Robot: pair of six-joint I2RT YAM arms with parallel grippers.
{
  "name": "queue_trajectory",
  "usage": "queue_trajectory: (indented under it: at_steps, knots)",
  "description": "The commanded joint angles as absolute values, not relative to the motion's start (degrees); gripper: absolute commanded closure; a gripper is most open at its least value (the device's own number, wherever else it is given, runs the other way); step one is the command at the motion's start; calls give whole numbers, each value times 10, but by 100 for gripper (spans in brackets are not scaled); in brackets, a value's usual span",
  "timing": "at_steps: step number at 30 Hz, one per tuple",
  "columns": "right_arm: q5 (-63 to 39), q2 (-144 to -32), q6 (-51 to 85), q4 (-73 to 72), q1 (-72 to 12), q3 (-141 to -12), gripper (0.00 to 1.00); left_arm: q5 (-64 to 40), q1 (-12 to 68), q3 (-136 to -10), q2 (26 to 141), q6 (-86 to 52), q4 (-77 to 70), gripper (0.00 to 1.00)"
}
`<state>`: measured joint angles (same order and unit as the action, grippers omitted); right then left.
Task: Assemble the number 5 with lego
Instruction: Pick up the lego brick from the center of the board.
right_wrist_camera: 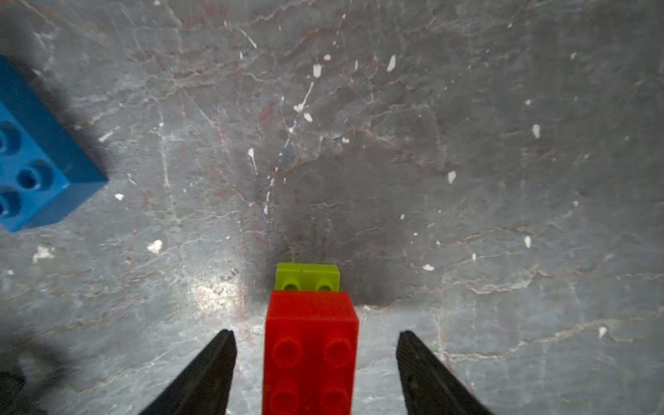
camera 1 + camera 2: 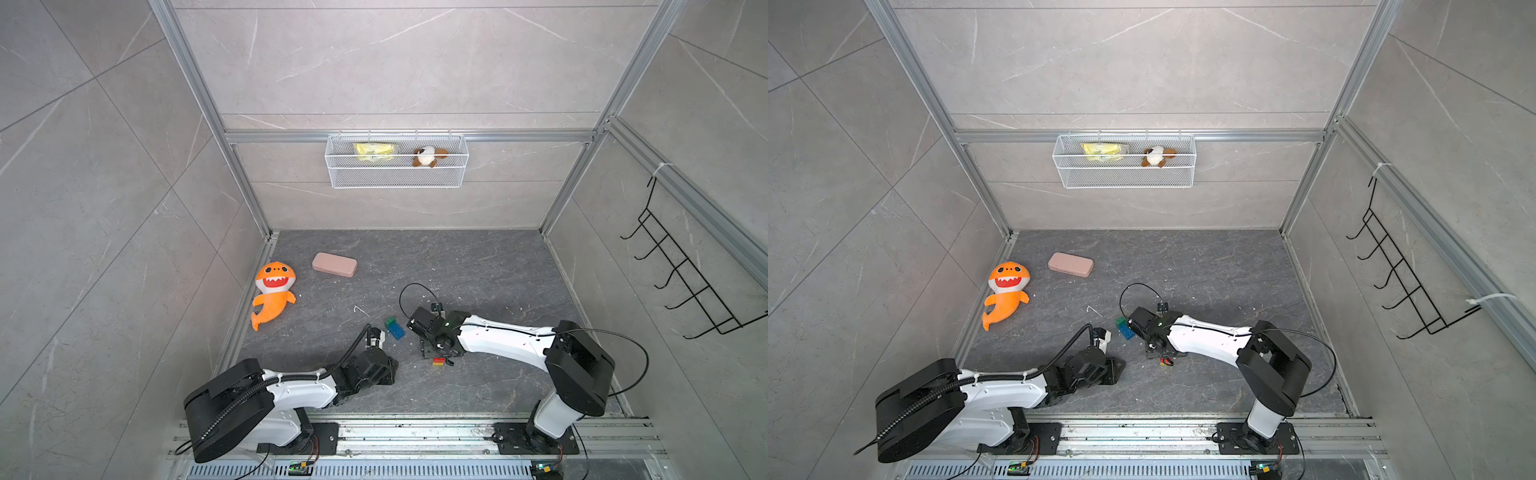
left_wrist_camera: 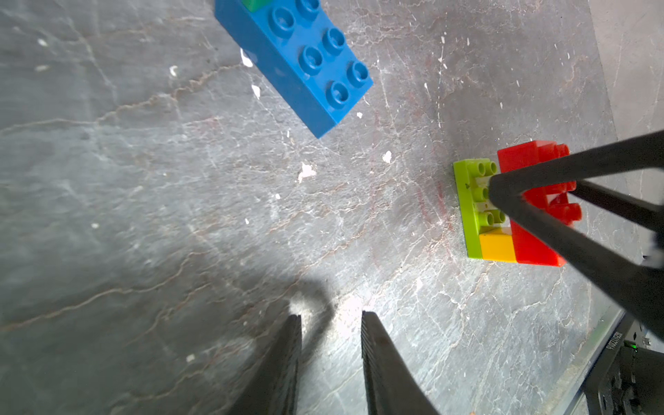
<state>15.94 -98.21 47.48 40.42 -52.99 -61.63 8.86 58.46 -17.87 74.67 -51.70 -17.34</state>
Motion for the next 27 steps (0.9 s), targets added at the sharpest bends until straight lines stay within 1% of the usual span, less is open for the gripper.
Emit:
queue_trajectory:
  at_steps: [1, 15, 19, 27]
  knots:
    - [153, -1002, 466, 398, -526, -636, 26, 102, 583, -159, 751, -529, -140, 66]
    - [138, -1044, 458, 371, -498, -644, 33, 108, 583, -147, 751, -534, -148, 66]
    - [135, -1054, 455, 368, -495, -649, 38, 109, 584, -147, 755, -535, -149, 66]
    - [125, -1057, 454, 360, -494, -642, 54, 112, 583, -144, 755, -536, -151, 67]
